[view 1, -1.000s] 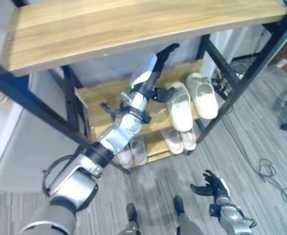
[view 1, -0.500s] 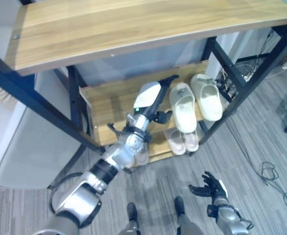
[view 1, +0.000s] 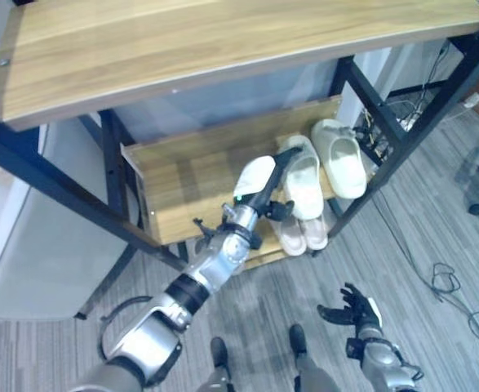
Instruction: Arrange the slippers neatly on the shoe rack.
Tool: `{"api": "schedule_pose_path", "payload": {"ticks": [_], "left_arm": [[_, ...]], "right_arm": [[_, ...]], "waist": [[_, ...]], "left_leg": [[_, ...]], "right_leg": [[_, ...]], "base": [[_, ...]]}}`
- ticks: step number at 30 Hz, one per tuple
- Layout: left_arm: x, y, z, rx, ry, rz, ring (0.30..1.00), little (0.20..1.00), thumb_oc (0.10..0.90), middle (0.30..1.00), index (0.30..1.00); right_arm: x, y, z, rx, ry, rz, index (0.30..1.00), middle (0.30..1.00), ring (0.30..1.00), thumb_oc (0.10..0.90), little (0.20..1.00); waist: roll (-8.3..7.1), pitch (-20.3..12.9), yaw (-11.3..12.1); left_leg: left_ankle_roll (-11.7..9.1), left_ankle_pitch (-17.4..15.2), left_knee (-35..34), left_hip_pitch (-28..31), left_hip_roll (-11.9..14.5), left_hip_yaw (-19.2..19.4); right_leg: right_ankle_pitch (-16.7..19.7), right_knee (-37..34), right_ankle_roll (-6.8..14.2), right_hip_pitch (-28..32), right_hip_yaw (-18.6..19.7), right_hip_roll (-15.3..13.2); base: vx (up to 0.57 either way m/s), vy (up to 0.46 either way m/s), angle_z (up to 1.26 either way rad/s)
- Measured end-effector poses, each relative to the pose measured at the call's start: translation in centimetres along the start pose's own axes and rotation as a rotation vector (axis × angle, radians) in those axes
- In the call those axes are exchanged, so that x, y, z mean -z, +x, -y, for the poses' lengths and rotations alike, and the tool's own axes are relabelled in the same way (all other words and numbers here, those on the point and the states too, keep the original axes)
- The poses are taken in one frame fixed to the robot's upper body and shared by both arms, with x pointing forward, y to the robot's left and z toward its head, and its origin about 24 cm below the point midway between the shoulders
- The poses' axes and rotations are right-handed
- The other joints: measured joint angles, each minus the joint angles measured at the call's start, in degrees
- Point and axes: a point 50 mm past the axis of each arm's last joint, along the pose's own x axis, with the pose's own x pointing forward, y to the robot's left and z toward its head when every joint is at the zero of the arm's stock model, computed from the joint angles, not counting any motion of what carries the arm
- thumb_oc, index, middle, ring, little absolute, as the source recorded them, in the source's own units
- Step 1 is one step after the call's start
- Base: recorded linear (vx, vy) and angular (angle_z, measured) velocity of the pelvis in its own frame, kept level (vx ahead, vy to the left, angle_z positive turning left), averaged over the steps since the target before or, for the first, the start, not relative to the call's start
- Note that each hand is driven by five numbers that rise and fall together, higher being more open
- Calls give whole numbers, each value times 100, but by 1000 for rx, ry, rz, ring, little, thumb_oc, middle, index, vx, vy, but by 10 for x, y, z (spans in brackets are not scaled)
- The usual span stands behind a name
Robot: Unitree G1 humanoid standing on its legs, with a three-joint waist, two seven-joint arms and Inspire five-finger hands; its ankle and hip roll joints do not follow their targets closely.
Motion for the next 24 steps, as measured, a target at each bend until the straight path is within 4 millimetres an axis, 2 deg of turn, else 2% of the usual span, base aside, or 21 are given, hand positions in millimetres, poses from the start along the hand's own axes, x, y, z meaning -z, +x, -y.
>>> {"api": "schedule_pose_path", "payload": {"ticks": [10, 24], "left_arm": [[1, -3, 12, 28, -18, -25, 900, 900, 800, 900, 900], [-14, 2, 27, 27, -44, -8, 900, 900, 800, 900, 900]], "right_arm": [[-1, 0, 0, 8, 2, 2, 900, 900, 900, 800, 900], [-6, 3, -7, -16, -10, 16, 900, 900, 900, 800, 900]], "waist": [[-18, 8, -9], [-110, 11, -43]], "left_leg": [[3, -3, 0, -27, 1, 29], [5, -11, 0, -75, 0, 76]], "right_leg": [[0, 0, 0, -43, 31, 2], [-5, -1, 8, -123, 68, 0]], "base": [[0, 0, 0], [0, -2, -1]]}}
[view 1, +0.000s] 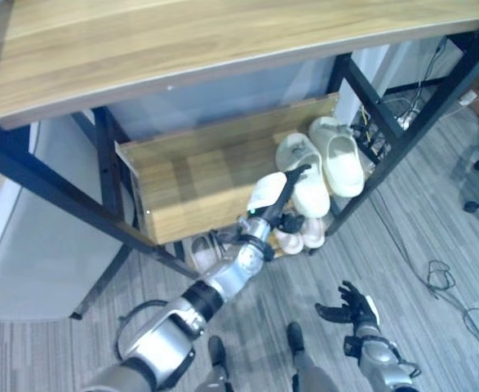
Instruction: Arrange the slippers neatly on the shoe rack.
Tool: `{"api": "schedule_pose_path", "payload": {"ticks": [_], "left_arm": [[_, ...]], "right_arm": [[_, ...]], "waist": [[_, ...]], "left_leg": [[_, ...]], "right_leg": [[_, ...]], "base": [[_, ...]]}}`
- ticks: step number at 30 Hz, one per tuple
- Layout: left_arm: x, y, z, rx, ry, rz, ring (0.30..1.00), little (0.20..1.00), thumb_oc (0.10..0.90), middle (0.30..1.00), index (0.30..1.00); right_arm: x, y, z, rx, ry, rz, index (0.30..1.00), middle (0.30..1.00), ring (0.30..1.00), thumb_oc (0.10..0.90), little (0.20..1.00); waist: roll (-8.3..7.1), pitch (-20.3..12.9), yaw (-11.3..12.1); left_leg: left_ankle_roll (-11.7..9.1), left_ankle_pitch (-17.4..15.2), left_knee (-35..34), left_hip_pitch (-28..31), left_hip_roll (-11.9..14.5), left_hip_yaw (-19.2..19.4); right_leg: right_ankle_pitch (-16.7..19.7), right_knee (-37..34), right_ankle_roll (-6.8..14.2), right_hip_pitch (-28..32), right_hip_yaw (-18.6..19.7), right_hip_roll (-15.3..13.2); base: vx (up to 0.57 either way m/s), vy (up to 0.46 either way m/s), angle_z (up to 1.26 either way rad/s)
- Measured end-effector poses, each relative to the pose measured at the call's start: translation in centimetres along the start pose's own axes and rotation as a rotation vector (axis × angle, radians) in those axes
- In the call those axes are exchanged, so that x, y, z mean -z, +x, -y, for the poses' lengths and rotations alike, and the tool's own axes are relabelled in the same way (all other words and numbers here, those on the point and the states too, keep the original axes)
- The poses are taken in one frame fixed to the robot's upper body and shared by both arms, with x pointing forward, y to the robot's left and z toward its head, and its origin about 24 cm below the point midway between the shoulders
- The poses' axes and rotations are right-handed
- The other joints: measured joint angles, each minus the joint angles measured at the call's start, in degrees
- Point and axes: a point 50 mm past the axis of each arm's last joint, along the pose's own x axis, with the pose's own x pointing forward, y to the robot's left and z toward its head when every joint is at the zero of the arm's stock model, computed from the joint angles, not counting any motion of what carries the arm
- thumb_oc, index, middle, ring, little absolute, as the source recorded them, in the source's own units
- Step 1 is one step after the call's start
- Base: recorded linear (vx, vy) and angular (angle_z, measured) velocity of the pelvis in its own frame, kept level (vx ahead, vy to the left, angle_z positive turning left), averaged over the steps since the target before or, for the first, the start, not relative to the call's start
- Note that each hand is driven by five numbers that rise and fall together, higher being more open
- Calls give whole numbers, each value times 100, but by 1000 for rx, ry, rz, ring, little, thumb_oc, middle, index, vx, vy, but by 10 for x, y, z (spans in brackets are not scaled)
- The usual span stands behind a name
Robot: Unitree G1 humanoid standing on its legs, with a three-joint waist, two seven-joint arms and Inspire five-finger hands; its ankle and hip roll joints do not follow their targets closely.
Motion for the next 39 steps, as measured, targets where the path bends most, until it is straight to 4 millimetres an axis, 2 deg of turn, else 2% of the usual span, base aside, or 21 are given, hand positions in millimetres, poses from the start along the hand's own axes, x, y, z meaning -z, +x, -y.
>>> {"api": "schedule_pose_path", "payload": {"ticks": [7, 20, 30, 39], "left_arm": [[-2, 7, -1, -19, 13, -3, 900, 900, 800, 900, 900], [-2, 7, 2, -31, 12, -13, 900, 900, 800, 900, 900], [3, 16, -3, -22, 69, -43, 900, 900, 800, 900, 900], [4, 24, -9, -18, 138, -58, 900, 900, 800, 900, 900]], "right_arm": [[-4, 2, -1, -2, -2, 11, 900, 900, 900, 800, 900], [-4, 3, -1, 2, -4, 9, 900, 900, 900, 800, 900], [1, 2, 1, 12, -13, -15, 900, 900, 900, 800, 900], [3, 2, 1, 8, -15, -19, 900, 900, 900, 800, 900]], "waist": [[-16, -2, -68], [-23, -7, -72], [-164, -110, -101], [-173, -118, -137]], "left_leg": [[1, 2, 0, -64, 0, 7], [8, -7, 0, -66, 2, 3], [9, -7, 0, -66, 2, 4], [13, -13, 0, -71, 3, 10]], "right_leg": [[23, 2, -2, -68, 5, 2], [21, 1, -1, -68, 2, 3], [23, 1, -3, -71, 3, 2], [24, 2, -4, -81, 8, 4]], "base": [[0, 0, 0], [0, 0, 0], [0, 0, 0], [0, 0, 0]]}}
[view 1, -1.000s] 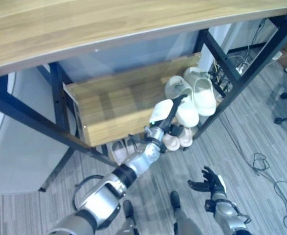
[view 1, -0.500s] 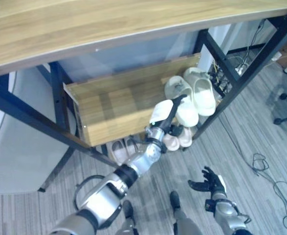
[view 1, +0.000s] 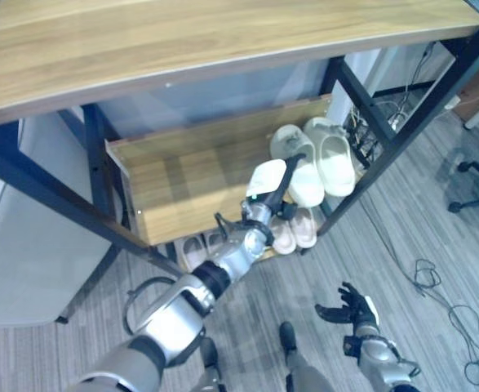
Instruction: Arrange the slippers neatly on the shoe rack.
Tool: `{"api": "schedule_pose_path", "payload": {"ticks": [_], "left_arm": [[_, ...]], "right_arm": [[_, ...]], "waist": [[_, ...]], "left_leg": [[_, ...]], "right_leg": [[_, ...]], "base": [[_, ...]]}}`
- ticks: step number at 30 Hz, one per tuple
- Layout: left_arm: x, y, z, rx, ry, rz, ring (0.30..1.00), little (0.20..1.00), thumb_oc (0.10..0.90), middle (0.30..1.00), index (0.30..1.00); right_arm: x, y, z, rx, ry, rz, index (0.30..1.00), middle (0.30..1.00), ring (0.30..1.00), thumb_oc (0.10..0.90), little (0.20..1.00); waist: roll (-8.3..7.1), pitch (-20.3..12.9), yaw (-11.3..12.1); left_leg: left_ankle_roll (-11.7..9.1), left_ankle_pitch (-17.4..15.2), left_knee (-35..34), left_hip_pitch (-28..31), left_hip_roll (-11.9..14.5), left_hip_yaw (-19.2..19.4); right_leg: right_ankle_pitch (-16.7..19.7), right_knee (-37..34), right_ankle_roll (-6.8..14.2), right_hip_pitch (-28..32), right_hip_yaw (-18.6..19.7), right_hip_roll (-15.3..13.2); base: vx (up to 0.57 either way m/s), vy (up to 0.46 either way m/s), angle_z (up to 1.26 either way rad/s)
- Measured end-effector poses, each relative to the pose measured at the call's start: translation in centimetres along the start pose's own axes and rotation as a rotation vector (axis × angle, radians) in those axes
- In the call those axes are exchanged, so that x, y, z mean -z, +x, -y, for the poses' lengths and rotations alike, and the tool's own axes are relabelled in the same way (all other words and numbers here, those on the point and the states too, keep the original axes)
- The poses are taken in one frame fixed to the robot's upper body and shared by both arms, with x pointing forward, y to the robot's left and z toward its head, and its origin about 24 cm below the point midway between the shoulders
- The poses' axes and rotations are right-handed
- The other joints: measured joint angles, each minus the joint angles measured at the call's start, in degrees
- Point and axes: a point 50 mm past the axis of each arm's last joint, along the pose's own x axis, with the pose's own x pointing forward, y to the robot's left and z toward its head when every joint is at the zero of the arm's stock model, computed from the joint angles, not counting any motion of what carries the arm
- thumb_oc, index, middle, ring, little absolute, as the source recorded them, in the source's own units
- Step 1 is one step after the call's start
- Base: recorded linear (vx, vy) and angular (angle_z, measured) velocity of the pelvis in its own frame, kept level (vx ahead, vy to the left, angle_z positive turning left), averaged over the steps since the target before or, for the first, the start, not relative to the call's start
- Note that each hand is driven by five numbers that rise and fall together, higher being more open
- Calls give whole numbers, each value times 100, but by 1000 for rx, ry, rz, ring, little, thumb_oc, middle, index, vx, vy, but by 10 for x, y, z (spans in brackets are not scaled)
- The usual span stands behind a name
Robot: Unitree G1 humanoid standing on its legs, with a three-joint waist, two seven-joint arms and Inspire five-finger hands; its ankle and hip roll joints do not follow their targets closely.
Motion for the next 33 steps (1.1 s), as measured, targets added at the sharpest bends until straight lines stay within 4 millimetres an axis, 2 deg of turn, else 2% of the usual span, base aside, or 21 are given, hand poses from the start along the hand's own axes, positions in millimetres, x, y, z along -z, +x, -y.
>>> {"api": "schedule_pose_path", "payload": {"ticks": [6, 10, 14, 16, 19, 24, 28, 33], "left_arm": [[12, -1, 1, 16, 16, -50, 900, 900, 800, 900, 900], [15, 3, -4, 11, 14, -68, 900, 900, 800, 900, 900], [26, 4, -16, -4, -3, -102, 900, 900, 800, 900, 900], [22, 3, -27, -33, -52, -70, 900, 900, 800, 900, 900], [14, -1, -30, -46, -108, -22, 900, 900, 800, 900, 900], [15, -14, -18, -8, -166, -9, 900, 900, 800, 900, 900], [26, -37, -2, 46, -240, -48, 900, 900, 800, 900, 900], [27, -60, 0, 72, -366, -24, 900, 900, 800, 900, 900]], "right_arm": [[2, 0, 1, 4, -3, -10, 900, 900, 900, 800, 900], [3, 1, 0, 1, -14, -18, 900, 900, 900, 800, 900], [10, -2, 1, -3, -25, -40, 900, 900, 900, 800, 900], [12, -3, 1, 2, -24, -47, 900, 900, 900, 800, 900], [12, -3, 1, 0, -24, -50, 900, 900, 900, 800, 900], [4, 1, -2, -4, -17, -30, 900, 900, 900, 800, 900], [-3, 5, -6, -12, -11, -13, 900, 900, 900, 800, 900], [7, 1, -4, 16, 14, -56, 900, 900, 900, 800, 900]], "waist": [[-145, -240, -120], [-142, -244, -121], [-90, -275, -115], [-82, -273, -30], [-65, -262, 113], [41, -256, 218], [155, -241, 350], [169, -219, 353]], "left_leg": [[0, -2, 0, -37, -1, 48], [0, -2, 0, 0, 0, 86], [-2, 2, 0, 28, 1, 135], [-7, 10, 0, 32, 1, 127], [-8, 11, 1, 114, -1, 101], [-9, 4, -1, 251, -8, -2], [0, -9, -3, 384, -4, -11], [-13, -11, -2, 619, -3, -115]], "right_leg": [[5, 0, -1, -69, 49, 1], [18, 0, 0, -54, 86, 5], [30, 1, 1, -49, 124, 4], [33, 1, -3, -36, 118, 5], [32, 0, -3, 66, 83, 2], [6, -3, -6, 251, -53, -11], [-20, -5, 11, 393, -72, -12], [-51, -9, 1, 691, -189, -13]], "base": [[8, 1, -2], [12, 2, -6], [-5, 0, -5], [0, 0, 0], [-5, 6, 3], [0, 12, 11], [0, 0, 0], [16, 6, 9]]}}
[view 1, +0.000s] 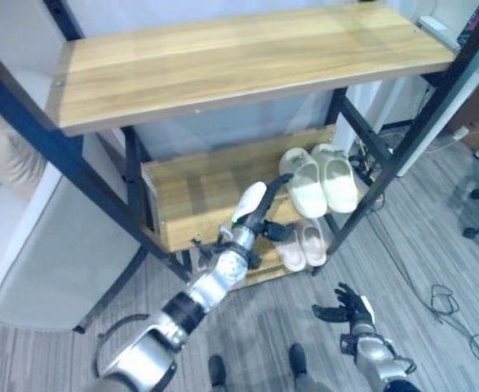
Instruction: Arrange the slippers neatly on the shoe rack.
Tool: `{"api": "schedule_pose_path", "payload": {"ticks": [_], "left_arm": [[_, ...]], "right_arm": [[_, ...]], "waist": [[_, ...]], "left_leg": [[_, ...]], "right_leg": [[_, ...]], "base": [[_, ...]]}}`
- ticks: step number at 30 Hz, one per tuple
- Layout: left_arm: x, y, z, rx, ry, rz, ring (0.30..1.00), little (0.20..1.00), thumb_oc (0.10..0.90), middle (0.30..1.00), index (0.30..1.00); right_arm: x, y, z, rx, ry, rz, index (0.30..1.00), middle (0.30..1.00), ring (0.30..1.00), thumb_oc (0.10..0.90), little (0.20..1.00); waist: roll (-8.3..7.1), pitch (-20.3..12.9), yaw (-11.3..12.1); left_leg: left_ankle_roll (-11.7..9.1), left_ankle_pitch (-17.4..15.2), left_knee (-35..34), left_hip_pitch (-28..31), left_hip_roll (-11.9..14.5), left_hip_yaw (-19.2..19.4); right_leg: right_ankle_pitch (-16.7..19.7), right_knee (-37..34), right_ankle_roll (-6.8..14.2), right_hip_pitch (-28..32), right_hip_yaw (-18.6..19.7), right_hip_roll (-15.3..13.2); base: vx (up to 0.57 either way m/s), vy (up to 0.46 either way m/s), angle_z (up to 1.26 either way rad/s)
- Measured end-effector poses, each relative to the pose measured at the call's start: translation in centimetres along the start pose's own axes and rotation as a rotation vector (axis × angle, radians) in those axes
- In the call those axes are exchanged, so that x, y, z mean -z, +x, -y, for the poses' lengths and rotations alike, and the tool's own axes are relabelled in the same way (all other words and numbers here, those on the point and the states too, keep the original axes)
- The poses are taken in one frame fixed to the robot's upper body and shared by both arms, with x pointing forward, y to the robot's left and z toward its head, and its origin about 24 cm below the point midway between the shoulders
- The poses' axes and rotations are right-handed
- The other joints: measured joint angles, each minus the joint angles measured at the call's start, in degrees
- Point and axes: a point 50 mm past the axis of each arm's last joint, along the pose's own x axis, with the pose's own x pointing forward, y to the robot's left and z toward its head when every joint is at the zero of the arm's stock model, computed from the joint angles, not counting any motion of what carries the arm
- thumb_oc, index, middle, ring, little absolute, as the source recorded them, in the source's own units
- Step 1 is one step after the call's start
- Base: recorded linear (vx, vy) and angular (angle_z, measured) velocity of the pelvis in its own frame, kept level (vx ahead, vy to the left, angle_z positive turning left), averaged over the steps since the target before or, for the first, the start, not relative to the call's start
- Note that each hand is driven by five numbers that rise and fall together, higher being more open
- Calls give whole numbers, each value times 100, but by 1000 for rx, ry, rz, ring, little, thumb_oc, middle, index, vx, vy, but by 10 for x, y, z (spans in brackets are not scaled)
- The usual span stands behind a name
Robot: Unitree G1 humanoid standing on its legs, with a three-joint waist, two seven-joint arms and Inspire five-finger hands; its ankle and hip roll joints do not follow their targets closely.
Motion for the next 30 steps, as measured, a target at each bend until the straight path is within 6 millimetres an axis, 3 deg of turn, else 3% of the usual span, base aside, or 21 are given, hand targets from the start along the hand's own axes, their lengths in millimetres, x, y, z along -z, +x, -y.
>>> {"api": "schedule_pose_path", "payload": {"ticks": [1, 2, 4, 5, 6, 7, 9, 10, 11, 18, 21, 25, 27, 30], "left_arm": [[4, -4, -3, 2, -13, -9, 900, 900, 800, 900, 900], [4, -20, -10, -14, -88, 10, 900, 900, 800, 900, 900], [14, -54, -20, -21, -137, 14, 900, 900, 800, 900, 900], [14, -54, -20, -21, -137, 14, 900, 900, 800, 900, 900], [22, -85, -32, -43, -135, -3, 900, 900, 800, 900, 900], [28, -89, -37, -42, -124, -26, 900, 900, 800, 900, 900], [33, -93, -40, -48, -155, -51, 900, 900, 800, 900, 900], [36, -97, -39, -35, -204, -73, 900, 900, 800, 900, 900], [42, -106, -35, -4, -250, -107, 900, 900, 800, 900, 900], [57, -139, -4, 196, -377, -215, 900, 900, 800, 900, 900], [65, -156, 0, 205, -533, -280, 900, 900, 800, 900, 900], [74, -174, 5, 224, -679, -354, 900, 900, 800, 900, 900], [86, -185, 9, 252, -690, -422, 900, 900, 800, 900, 900], [134, -228, 19, 278, -677, -706, 900, 900, 800, 900, 900]], "right_arm": [[1, 0, -1, -1, 1, -3, 900, 900, 900, 800, 900], [11, -7, -4, -5, 10, -30, 900, 900, 900, 800, 900], [37, -41, 0, -35, 20, -3, 900, 900, 900, 800, 900], [37, -41, 0, -35, 20, -3, 900, 900, 900, 800, 900], [63, -78, 9, -93, -26, -51, 900, 900, 900, 800, 900], [82, -86, 12, -96, -45, -128, 900, 900, 900, 800, 900], [99, -90, 12, -97, -61, -222, 900, 900, 900, 800, 900], [112, -91, 12, -90, -67, -291, 900, 900, 900, 800, 900], [116, -83, 14, -74, -72, -335, 900, 900, 900, 800, 900], [107, -57, 16, -38, -63, -357, 900, 900, 900, 800, 900], [107, -57, 13, -55, -32, -356, 900, 900, 900, 800, 900], [113, -61, 14, -56, -27, -387, 900, 900, 900, 800, 900], [118, -63, 16, -46, -26, -419, 900, 900, 900, 800, 900], [130, -70, 25, -54, -63, -490, 900, 900, 900, 800, 900]], "waist": [[0, 1, 44], [-1, 29, -43], [22, 32, -30], [22, 32, -30], [15, 48, 6], [-50, 62, 51], [-131, 76, 30], [-183, 82, 172], [-195, 79, 162], [26, 53, 333], [54, 35, 495], [29, 10, 498], [7, -25, 503], [-67, -184, 468]], "left_leg": [[-5, -13, -2, 27, -6, -39], [-32, -33, 0, 171, 0, -22], [-60, -134, -2, 432, 7, -4], [-60, -134, -2, 432, 7, -4], [-52, -229, -25, 619, 4, 80], [-49, -228, -26, 675, -5, 42], [-75, -277, -26, 732, -8, 40], [-70, -284, -28, 725, -22, 32], [-64, -275, -26, 764, -41, 28], [-47, -275, -28, 1029, -90, -216], [-50, -294, -28, 1157, -90, -316], [-43, -310, -28, 1236, -98, -397], [-30, -321, -28, 1300, -93, -398], [-31, -348, -29, 1364, -82, -382]], "right_leg": [[-21, 6, -11, 58, -52, -6], [-35, 5, -16, 134, -27, 7], [-113, 8, -8, 383, -16, 17], [-113, 8, -8, 383, -16, 17], [-158, 4, 7, 539, 8, 2], [-174, 4, 13, 650, -46, -12], [-218, -3, 26, 674, -49, -16], [-257, -1, 25, 692, -132, -53], [-240, -1, 38, 728, -179, -82], [-304, -39, 68, 1118, -415, -139], [-369, -39, 55, 1306, -498, -132], [-407, -38, 58, 1457, -589, -140], [-412, -24, 49, 1504, -606, -135], [-452, -33, 52, 1557, -601, -124]], "base": [[4, 58, 12], [-35, 58, 6], [-53, 38, -5], [-51, -2, -20], [-24, -3, -6], [-58, 7, -4], [-45, 37, 5], [-24, 48, -2], [-47, 70, 0], [-8, 67, 17], [11, 54, 21], [12, 21, 9], [0, 0, 0], [12, 28, -3]]}}
